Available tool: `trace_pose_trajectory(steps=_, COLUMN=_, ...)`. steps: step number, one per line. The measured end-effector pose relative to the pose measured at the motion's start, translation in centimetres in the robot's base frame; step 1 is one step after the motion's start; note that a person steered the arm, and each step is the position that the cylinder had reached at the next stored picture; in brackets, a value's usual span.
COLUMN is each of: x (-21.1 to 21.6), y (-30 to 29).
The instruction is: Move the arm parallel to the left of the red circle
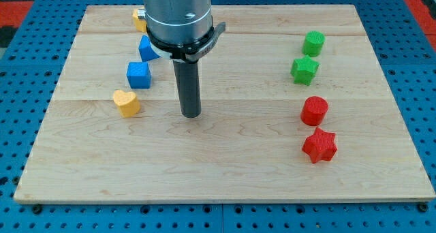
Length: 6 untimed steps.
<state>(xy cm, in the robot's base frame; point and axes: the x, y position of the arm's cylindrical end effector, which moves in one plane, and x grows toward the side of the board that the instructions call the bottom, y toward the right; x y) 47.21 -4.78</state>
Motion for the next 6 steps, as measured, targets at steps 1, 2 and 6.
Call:
trace_pose_trajectory(steps=1, x=0.0, y=0.0)
trace_pose_trajectory(steps=2, x=0.6, y=2.5)
trace_pose_trajectory(steps=6, x=0.6, y=9.8)
